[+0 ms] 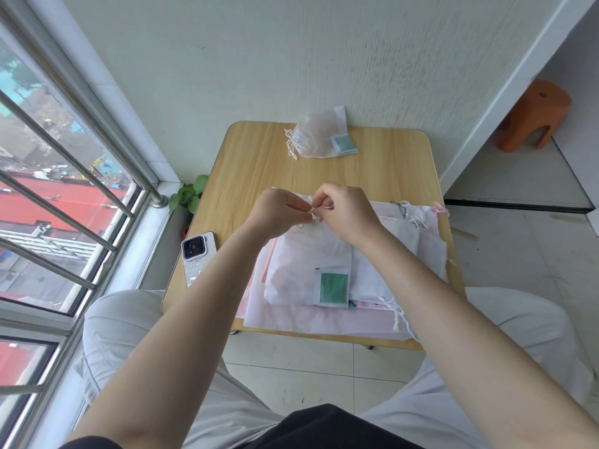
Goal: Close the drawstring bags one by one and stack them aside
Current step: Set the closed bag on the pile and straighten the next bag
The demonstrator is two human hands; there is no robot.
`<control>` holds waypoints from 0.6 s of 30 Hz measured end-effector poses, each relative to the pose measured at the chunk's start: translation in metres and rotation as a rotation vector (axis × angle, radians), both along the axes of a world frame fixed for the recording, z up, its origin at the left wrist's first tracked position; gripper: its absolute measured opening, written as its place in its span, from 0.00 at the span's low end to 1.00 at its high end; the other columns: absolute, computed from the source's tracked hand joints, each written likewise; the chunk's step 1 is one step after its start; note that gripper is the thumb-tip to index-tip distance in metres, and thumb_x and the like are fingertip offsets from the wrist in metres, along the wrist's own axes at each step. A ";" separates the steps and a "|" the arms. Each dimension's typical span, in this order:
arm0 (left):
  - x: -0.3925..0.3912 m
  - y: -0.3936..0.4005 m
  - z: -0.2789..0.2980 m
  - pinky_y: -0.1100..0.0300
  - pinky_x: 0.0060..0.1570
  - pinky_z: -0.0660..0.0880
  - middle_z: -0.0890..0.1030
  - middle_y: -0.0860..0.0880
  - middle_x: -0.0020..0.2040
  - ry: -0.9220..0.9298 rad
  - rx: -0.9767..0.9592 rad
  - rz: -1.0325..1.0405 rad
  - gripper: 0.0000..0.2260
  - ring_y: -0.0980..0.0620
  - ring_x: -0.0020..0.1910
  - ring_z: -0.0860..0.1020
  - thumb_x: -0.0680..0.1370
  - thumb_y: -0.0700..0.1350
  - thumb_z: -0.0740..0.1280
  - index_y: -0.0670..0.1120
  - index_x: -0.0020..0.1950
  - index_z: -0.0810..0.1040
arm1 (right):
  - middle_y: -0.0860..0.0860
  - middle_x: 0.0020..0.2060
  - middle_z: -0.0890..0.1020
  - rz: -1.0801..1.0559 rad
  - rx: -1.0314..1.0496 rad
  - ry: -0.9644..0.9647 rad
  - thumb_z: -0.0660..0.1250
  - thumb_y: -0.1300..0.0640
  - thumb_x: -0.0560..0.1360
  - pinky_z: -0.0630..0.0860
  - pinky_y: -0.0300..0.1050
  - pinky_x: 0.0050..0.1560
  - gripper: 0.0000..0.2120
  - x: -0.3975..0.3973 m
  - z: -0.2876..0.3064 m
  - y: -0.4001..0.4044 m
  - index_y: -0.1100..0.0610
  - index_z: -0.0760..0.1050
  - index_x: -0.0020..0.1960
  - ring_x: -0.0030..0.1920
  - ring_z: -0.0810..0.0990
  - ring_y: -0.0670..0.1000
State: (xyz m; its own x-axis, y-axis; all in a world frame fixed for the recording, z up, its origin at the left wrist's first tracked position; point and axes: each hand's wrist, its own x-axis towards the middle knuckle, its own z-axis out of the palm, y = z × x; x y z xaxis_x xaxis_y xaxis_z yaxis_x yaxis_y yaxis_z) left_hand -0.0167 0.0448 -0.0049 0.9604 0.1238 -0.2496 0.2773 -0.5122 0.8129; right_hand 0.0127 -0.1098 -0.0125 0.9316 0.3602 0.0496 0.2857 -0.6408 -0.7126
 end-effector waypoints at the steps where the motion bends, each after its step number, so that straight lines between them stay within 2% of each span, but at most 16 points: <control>1: 0.000 -0.001 0.000 0.53 0.55 0.78 0.86 0.47 0.44 -0.006 0.036 -0.019 0.04 0.49 0.47 0.83 0.71 0.42 0.77 0.50 0.42 0.84 | 0.44 0.34 0.77 0.003 -0.007 0.000 0.71 0.61 0.74 0.71 0.39 0.39 0.03 0.000 0.000 0.001 0.55 0.79 0.44 0.39 0.78 0.48; 3: 0.000 -0.002 -0.001 0.54 0.57 0.75 0.86 0.47 0.43 -0.015 0.117 -0.072 0.02 0.49 0.49 0.81 0.72 0.47 0.75 0.50 0.41 0.84 | 0.46 0.37 0.79 0.011 -0.027 -0.002 0.70 0.60 0.75 0.70 0.39 0.40 0.02 -0.001 0.001 0.001 0.56 0.80 0.47 0.41 0.79 0.49; 7: 0.002 -0.003 -0.003 0.59 0.55 0.67 0.85 0.43 0.43 -0.018 0.203 -0.097 0.06 0.48 0.47 0.79 0.75 0.52 0.72 0.51 0.42 0.85 | 0.54 0.50 0.84 0.069 -0.171 -0.061 0.66 0.60 0.78 0.75 0.44 0.48 0.08 -0.001 0.001 0.001 0.58 0.81 0.55 0.51 0.81 0.54; 9: 0.003 -0.004 -0.003 0.60 0.53 0.66 0.84 0.41 0.44 -0.032 0.232 -0.091 0.08 0.46 0.47 0.79 0.75 0.52 0.71 0.51 0.39 0.84 | 0.55 0.51 0.82 0.121 -0.279 -0.103 0.63 0.62 0.79 0.76 0.48 0.50 0.09 -0.001 0.001 0.002 0.58 0.80 0.56 0.51 0.79 0.56; 12: 0.003 -0.004 -0.004 0.61 0.49 0.66 0.84 0.41 0.44 -0.044 0.279 -0.101 0.11 0.46 0.48 0.78 0.76 0.51 0.70 0.44 0.42 0.85 | 0.55 0.50 0.80 0.181 -0.395 -0.137 0.62 0.65 0.79 0.72 0.46 0.46 0.09 0.001 0.001 0.003 0.58 0.78 0.55 0.51 0.78 0.56; 16: 0.002 0.000 -0.007 0.61 0.42 0.70 0.82 0.54 0.41 -0.070 0.328 -0.129 0.06 0.49 0.52 0.76 0.74 0.51 0.71 0.50 0.43 0.83 | 0.53 0.49 0.80 0.204 -0.299 0.006 0.61 0.61 0.80 0.73 0.45 0.49 0.09 0.002 0.009 0.001 0.59 0.79 0.55 0.50 0.77 0.53; 18: 0.001 0.002 -0.007 0.65 0.38 0.70 0.79 0.58 0.39 -0.100 0.321 -0.125 0.04 0.52 0.49 0.75 0.74 0.50 0.72 0.51 0.44 0.83 | 0.48 0.44 0.79 0.184 -0.187 0.138 0.63 0.60 0.79 0.72 0.39 0.45 0.07 0.004 0.013 -0.001 0.58 0.79 0.53 0.44 0.76 0.48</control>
